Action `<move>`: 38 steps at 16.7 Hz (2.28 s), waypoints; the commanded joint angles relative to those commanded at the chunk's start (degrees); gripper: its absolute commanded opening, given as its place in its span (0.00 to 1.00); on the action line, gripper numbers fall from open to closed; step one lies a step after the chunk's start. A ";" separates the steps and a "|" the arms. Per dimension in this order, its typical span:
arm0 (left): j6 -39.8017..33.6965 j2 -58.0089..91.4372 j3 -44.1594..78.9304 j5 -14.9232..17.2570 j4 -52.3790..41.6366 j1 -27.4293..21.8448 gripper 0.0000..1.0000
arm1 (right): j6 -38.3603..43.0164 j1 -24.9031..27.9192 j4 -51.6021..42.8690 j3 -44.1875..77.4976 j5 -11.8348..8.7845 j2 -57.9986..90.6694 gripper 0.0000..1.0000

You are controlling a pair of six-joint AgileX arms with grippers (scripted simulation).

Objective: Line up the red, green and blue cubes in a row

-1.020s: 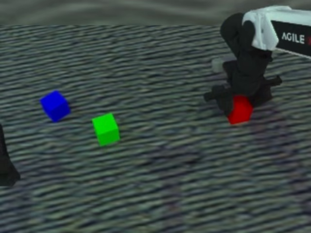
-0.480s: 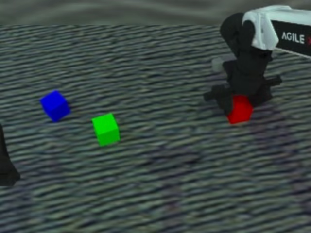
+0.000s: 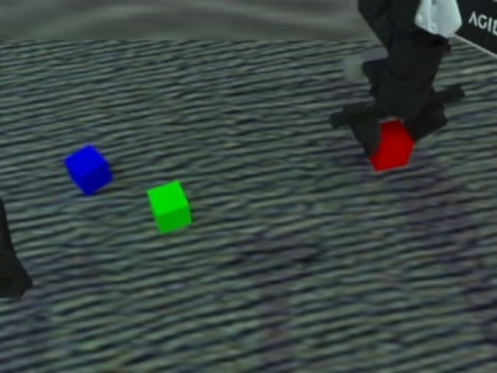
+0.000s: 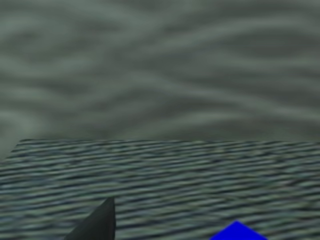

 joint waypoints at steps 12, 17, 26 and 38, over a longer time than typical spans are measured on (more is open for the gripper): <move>0.00 0.00 0.00 0.00 0.00 0.00 1.00 | 16.98 11.67 -5.16 8.77 0.43 4.18 0.00; 0.00 0.00 0.00 0.00 0.00 0.00 1.00 | 38.12 24.99 -10.46 17.00 0.84 7.82 0.00; 0.00 0.00 0.00 0.00 0.00 0.00 1.00 | 47.54 32.23 -12.68 21.07 1.07 8.71 0.00; 0.00 0.00 0.00 0.00 0.00 0.00 1.00 | 47.66 32.56 2.92 5.66 1.18 9.05 0.00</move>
